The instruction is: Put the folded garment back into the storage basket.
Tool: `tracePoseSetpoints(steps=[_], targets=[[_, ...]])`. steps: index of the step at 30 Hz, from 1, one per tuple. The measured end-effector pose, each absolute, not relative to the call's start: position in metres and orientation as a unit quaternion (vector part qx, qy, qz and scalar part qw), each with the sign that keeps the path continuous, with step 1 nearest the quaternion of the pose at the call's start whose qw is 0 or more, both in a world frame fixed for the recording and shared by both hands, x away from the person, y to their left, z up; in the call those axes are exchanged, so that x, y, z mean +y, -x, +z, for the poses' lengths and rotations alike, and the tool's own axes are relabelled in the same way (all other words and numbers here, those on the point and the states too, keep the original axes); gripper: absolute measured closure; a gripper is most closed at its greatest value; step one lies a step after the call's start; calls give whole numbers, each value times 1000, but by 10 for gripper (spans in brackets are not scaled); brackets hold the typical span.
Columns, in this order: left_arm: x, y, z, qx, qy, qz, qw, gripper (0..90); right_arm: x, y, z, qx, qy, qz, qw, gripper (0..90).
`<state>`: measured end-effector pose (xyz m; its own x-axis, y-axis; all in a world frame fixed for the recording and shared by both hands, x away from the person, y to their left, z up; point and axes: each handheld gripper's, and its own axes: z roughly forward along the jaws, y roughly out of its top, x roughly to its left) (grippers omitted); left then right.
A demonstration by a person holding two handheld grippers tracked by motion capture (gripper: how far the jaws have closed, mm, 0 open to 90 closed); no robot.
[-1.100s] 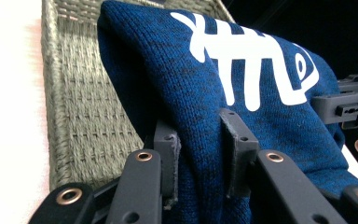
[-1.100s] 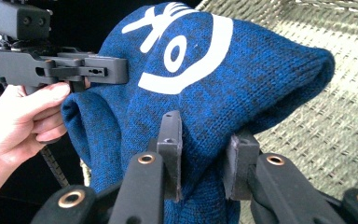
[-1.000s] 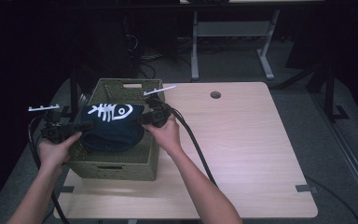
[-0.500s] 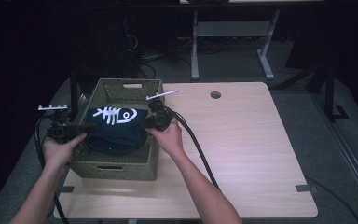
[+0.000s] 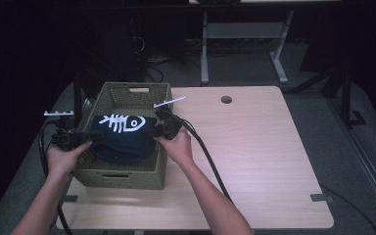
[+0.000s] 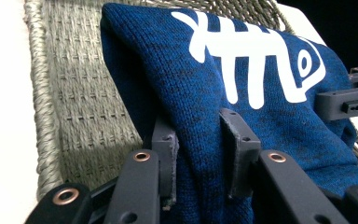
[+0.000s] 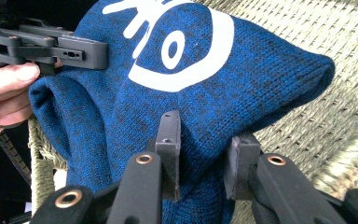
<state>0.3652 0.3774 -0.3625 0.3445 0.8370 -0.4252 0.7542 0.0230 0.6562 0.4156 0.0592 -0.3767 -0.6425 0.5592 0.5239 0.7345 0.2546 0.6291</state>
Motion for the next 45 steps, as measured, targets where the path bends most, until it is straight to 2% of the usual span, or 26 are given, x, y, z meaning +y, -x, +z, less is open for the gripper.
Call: tracePoseSetpoints(steps=[4,6,11,27,45], targets=[[377,-366,-363,572,-697,52,429,688,58,-415,-375,-789,411,-448,90,698],[380,-366,-362,581,-690,67,427,607,59,-416,-373,-795,406,-443,82,650],[388,-365,-355,585,-679,79,437,566,56,-421,-364,-806,400,-431,61,545],[369,-358,-340,550,-676,67,485,573,27,-426,-345,-778,386,-484,108,533],[327,-342,-322,501,-688,62,522,514,-20,-410,-323,-765,349,-528,120,474]])
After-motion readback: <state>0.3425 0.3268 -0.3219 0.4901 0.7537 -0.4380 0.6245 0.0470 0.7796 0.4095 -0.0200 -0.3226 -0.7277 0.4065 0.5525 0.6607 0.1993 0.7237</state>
